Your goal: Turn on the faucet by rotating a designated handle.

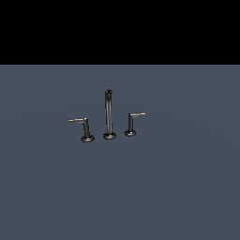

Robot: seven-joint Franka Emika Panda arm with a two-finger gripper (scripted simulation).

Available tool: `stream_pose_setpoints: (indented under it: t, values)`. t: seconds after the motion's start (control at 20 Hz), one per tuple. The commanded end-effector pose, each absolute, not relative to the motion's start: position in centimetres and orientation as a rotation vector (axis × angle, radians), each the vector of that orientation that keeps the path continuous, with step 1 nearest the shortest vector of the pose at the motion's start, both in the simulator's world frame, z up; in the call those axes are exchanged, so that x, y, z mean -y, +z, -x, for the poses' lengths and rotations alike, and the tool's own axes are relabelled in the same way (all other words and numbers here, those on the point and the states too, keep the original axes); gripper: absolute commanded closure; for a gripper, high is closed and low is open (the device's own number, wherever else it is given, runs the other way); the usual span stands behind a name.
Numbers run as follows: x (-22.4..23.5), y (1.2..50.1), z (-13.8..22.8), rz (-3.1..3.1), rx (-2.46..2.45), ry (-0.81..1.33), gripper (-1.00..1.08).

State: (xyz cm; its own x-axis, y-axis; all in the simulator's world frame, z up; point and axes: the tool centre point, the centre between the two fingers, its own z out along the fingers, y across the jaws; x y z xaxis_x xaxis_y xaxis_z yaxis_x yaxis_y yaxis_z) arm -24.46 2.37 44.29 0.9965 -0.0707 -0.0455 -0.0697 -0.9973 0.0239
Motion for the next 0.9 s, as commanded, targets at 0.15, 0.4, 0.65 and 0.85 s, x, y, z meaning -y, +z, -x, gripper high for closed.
stream_pose_setpoints:
  t: [0.15,0.4,0.65,0.85]
  values:
    - [-4.4,41.9,23.6,-3.11,0.248,-0.069,1.08]
    - [-6.7,39.2,22.4,-3.096,0.403,-0.065,1.08]
    - [-8.9,36.4,20.9,-3.075,0.559,-0.061,1.08]
    - [-10.5,34.2,19.6,-3.053,0.682,-0.057,1.08]
